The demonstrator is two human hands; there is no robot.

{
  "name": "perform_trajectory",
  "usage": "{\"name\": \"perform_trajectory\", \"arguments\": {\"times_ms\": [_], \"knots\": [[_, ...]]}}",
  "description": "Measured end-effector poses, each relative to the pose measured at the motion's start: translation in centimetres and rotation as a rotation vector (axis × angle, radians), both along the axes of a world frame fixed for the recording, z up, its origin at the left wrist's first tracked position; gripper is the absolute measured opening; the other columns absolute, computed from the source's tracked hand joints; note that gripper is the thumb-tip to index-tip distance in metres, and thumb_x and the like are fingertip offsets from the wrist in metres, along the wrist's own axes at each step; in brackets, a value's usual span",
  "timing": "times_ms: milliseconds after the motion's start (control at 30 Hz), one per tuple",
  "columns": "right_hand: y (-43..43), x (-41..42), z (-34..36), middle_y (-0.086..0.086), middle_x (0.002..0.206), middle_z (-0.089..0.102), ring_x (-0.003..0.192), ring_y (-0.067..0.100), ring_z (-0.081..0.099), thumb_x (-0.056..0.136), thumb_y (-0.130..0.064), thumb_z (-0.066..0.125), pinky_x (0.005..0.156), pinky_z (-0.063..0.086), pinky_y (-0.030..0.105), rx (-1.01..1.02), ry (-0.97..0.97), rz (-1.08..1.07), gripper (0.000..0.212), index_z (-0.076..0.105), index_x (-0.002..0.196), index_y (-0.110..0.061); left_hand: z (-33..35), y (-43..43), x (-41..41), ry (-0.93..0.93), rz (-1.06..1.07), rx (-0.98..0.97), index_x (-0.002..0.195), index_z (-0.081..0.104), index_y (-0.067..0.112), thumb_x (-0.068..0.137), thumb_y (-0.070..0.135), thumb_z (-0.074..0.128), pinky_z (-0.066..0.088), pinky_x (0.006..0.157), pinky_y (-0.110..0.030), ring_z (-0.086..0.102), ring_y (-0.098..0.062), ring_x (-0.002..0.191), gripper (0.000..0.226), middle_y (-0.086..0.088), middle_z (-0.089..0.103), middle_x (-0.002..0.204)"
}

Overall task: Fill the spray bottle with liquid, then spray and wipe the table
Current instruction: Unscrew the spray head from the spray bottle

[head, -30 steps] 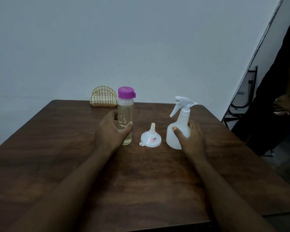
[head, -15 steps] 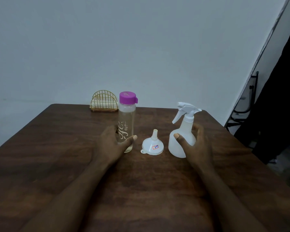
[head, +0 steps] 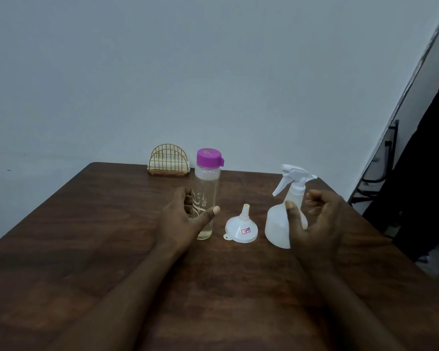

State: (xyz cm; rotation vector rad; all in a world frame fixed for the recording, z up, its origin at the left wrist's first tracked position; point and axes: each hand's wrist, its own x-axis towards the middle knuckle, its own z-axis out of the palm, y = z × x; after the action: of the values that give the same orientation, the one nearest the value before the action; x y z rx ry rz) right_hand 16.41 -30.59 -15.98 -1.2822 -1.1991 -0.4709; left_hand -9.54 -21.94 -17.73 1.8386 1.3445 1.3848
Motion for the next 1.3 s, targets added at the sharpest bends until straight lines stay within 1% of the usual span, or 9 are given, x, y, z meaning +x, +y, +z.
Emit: {"name": "perform_trajectory", "arguments": {"times_ms": [133, 233, 300, 367, 467, 600, 767, 933, 1300], "knots": [[0.3, -4.2, 0.2, -0.003, 0.105, 0.061, 0.089, 0.014, 0.062, 0.089, -0.028, 0.079, 0.076, 0.051, 0.028, 0.004, -0.125, 0.232, 0.036, 0.06, 0.113, -0.01, 0.2, -0.3, -0.1, 0.065, -0.047, 0.027, 0.13, 0.053, 0.028, 0.074, 0.07, 0.078, 0.049, 0.07, -0.017, 0.065, 0.003, 0.089, 0.074, 0.016, 0.07, 0.107], [1.1, -7.8, 0.9, -0.002, 0.115, 0.062, 0.102, 0.01, 0.064, 0.088, -0.03, 0.08, 0.079, 0.054, 0.025, -0.123, -0.146, 0.424, 0.046, 0.059, 0.125, -0.013, 0.3, -0.5, -0.3, 0.074, -0.08, 0.041, 0.124, 0.054, 0.03, 0.07, 0.076, 0.07, 0.046, 0.066, -0.016, 0.066, 0.007, 0.083, 0.074, 0.019, 0.071, 0.097], [1.9, -9.9, 1.9, -0.003, 0.122, 0.062, 0.11, 0.008, 0.063, 0.085, -0.039, 0.08, 0.08, 0.056, 0.024, -0.186, -0.061, 0.471, 0.058, 0.056, 0.131, -0.014, 0.3, -0.4, -0.4, 0.075, -0.094, 0.043, 0.119, 0.054, 0.031, 0.069, 0.074, 0.069, 0.047, 0.065, -0.019, 0.066, 0.008, 0.082, 0.067, 0.019, 0.071, 0.092], [2.7, -11.4, 3.0, -0.004, 0.126, 0.063, 0.113, 0.007, 0.064, 0.083, -0.051, 0.077, 0.083, 0.059, 0.029, -0.225, 0.088, 0.484, 0.065, 0.054, 0.134, -0.018, 0.2, -0.3, -0.5, 0.072, -0.101, 0.04, 0.118, 0.054, 0.031, 0.068, 0.072, 0.07, 0.049, 0.066, -0.022, 0.067, 0.006, 0.08, 0.067, 0.017, 0.071, 0.091], [3.9, -12.6, 4.2, -0.01, 0.121, 0.067, 0.109, 0.006, 0.067, 0.083, -0.058, 0.076, 0.083, 0.061, 0.036, -0.232, 0.206, 0.467, 0.058, 0.056, 0.128, -0.027, 0.2, -0.3, -0.5, 0.055, -0.125, 0.039, 0.123, 0.053, 0.031, 0.066, 0.073, 0.07, 0.048, 0.067, -0.018, 0.067, 0.007, 0.083, 0.073, 0.02, 0.071, 0.096], [5.2, -13.6, 5.7, -0.015, 0.109, 0.07, 0.099, 0.002, 0.068, 0.076, -0.069, 0.073, 0.08, 0.059, 0.027, -0.226, 0.303, 0.472, 0.057, 0.057, 0.116, -0.031, 0.3, -0.3, -0.3, 0.045, -0.132, 0.032, 0.122, 0.053, 0.032, 0.064, 0.074, 0.07, 0.047, 0.068, -0.016, 0.067, 0.008, 0.086, 0.073, 0.02, 0.071, 0.097], [6.4, -14.2, 6.5, -0.013, 0.096, 0.068, 0.082, -0.003, 0.065, 0.07, -0.066, 0.082, 0.064, 0.05, 0.012, -0.204, 0.372, 0.512, 0.059, 0.057, 0.107, -0.027, 0.3, -0.2, -0.3, 0.03, -0.129, 0.03, 0.115, 0.055, 0.031, 0.062, 0.071, 0.072, 0.055, 0.071, -0.026, 0.068, 0.004, 0.084, 0.068, 0.017, 0.073, 0.095], [6.8, -14.4, 6.4, -0.014, 0.092, 0.066, 0.078, -0.003, 0.063, 0.066, -0.069, 0.082, 0.062, 0.047, 0.013, -0.194, 0.377, 0.504, 0.059, 0.057, 0.101, -0.028, 0.5, -0.1, -0.6, -0.003, -0.156, 0.025, 0.104, 0.058, 0.029, 0.063, 0.066, 0.076, 0.058, 0.075, -0.046, 0.071, -0.006, 0.082, 0.058, 0.012, 0.074, 0.093], [6.9, -14.2, 6.3, -0.012, 0.09, 0.069, 0.079, 0.002, 0.065, 0.082, -0.046, 0.084, 0.067, 0.052, 0.019, -0.177, 0.371, 0.52, 0.038, 0.065, 0.103, -0.022, 0.8, -0.2, -0.7, -0.028, -0.143, -0.017, 0.098, 0.06, 0.026, 0.059, 0.07, 0.079, 0.059, 0.073, -0.049, 0.071, -0.011, 0.08, 0.062, 0.008, 0.074, 0.09]]}}
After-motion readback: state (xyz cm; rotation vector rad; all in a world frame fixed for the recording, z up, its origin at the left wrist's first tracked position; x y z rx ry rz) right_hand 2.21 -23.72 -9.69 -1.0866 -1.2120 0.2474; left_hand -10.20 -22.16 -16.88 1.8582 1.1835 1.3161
